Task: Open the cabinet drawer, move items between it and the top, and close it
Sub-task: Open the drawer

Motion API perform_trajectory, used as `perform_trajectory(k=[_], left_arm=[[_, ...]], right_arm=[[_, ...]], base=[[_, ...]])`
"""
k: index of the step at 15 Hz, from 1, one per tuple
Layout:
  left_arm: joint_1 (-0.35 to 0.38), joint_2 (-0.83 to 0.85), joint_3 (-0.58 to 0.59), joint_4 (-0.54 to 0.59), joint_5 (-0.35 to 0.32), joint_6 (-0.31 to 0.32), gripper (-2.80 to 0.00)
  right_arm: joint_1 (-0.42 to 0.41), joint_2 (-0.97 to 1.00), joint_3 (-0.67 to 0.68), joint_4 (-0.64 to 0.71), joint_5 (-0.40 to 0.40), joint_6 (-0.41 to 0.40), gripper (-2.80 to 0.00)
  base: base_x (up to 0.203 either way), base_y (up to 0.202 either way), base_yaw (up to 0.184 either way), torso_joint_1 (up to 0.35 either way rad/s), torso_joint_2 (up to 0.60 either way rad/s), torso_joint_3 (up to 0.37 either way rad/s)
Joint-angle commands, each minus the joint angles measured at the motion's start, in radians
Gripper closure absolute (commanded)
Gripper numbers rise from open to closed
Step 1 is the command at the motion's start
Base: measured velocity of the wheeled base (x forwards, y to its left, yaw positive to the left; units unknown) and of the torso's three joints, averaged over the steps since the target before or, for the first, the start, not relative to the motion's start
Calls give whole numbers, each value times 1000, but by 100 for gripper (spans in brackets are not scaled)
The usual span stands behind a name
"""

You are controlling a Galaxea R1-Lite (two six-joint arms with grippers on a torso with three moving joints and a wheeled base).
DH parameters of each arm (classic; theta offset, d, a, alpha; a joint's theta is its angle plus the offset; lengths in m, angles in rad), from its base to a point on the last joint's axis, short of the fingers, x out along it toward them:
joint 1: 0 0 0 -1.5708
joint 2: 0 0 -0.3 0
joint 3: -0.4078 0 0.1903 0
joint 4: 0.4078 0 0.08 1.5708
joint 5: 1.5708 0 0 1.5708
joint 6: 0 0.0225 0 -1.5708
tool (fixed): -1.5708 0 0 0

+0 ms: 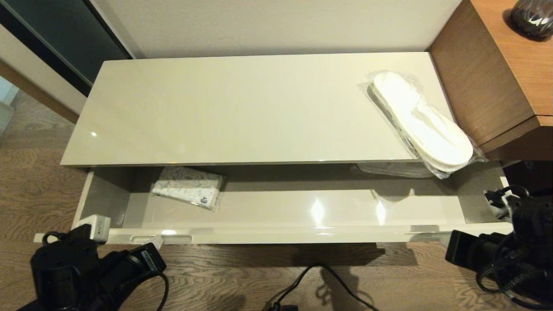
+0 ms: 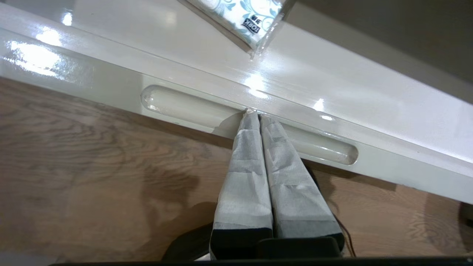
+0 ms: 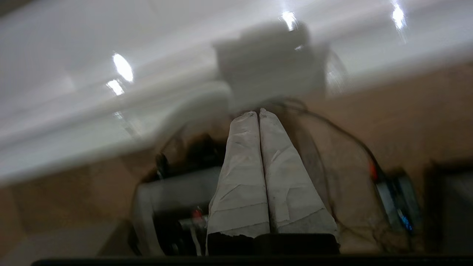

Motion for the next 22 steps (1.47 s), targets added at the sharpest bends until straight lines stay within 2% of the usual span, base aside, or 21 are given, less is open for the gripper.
perform_trajectory(k=[1,4,6,7,9,10,11,12,22], left_arm=[[-5,-99,3,-4,4,16,0],[-4,-291,-6,94,12,89,0],[-4,-415,-44,228,16,112,0],[-4,-492,-73,338,15,117,0],[-4,-678,-167,637,-2,111,0],[-1,-750,-228,810,-16,96,0],[4,-796,-283,909,-32,62,0],[9,-809,-304,937,-42,34,0],[48,-836,-359,947,-52,34,0]], right_arm=[[3,-212,-19,106,4,0,0],[2,-429,-112,384,21,-2,0],[3,-498,-182,517,30,-12,0],[3,-511,-197,546,31,-23,0],[4,-518,-218,568,30,-27,0],[4,-516,-221,568,28,-31,0],[4,-517,-221,568,27,-42,0],[4,-512,-222,568,25,-44,0],[4,-537,-283,581,31,-54,0]], base=[[0,0,0,0,0,0],[0,0,0,0,0,0],[0,0,0,0,0,0],[0,0,0,0,0,0],[0,0,0,0,0,0],[0,0,0,0,0,0],[0,0,0,0,0,0],[0,0,0,0,0,0],[0,0,0,0,0,0]])
